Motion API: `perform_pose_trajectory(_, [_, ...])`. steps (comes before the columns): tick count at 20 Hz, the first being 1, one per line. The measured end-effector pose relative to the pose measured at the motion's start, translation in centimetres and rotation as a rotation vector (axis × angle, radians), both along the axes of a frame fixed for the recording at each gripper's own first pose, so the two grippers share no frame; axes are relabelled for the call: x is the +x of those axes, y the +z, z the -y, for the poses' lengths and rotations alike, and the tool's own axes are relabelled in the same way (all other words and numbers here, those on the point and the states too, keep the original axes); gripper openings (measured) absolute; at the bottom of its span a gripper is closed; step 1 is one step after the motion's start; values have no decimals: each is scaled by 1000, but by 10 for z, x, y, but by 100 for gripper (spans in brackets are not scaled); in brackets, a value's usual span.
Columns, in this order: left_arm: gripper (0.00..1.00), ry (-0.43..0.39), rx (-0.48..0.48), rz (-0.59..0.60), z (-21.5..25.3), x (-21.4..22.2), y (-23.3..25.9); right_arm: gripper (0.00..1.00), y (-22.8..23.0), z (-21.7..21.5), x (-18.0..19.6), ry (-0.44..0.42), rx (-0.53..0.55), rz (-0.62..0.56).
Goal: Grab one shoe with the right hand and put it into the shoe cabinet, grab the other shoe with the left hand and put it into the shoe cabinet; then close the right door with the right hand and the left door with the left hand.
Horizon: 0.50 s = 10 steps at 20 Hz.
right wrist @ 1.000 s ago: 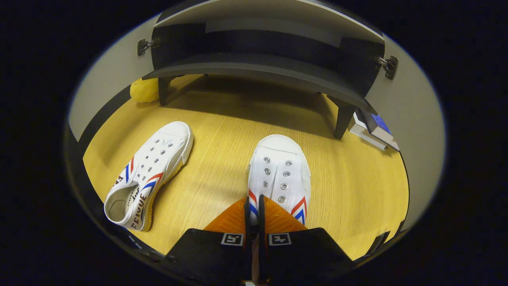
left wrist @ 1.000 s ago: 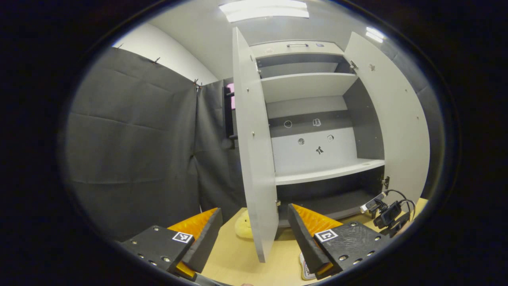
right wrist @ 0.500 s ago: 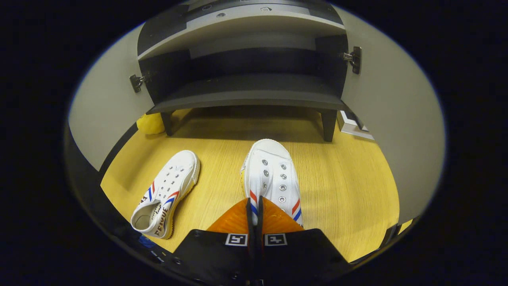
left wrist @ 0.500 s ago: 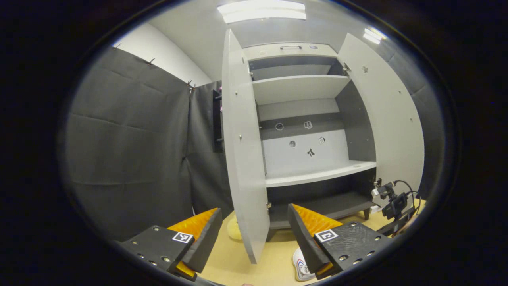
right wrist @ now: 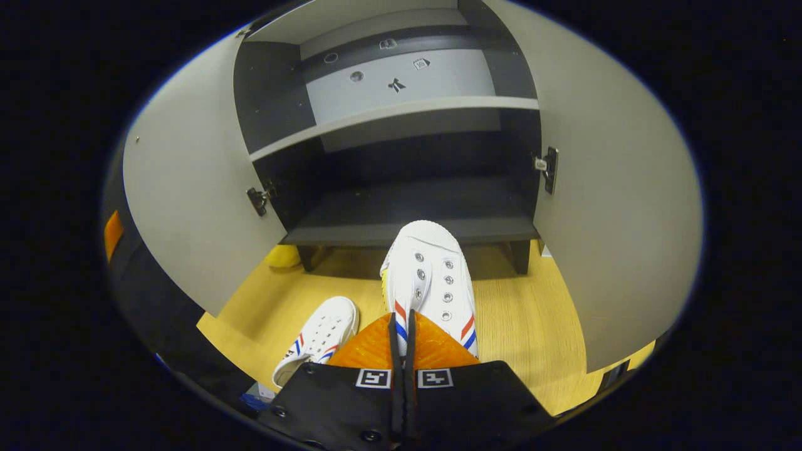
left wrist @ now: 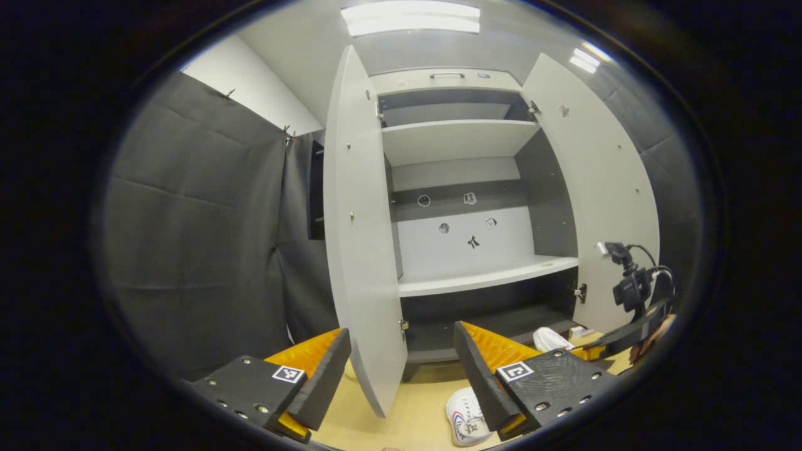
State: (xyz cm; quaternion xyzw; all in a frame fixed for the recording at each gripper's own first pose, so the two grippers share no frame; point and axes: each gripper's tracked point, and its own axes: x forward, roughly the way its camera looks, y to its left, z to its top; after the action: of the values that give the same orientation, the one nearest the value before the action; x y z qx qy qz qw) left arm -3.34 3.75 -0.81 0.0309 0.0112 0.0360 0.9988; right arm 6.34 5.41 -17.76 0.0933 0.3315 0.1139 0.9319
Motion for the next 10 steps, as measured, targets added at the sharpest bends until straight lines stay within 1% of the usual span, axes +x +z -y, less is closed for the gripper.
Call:
perform_pose_trajectory(3, [95,-5,-2,6,1,0,1,0,40,-1,10,8,10,74])
perform_pose_trajectory(5, [95,-6,-3,10,2,1,1,1,68,-3,18,14,28,123])
perform_pose_trajectory(10, [95,-3,-6,12,2,0,1,1,122,-6,48,26,47,199])
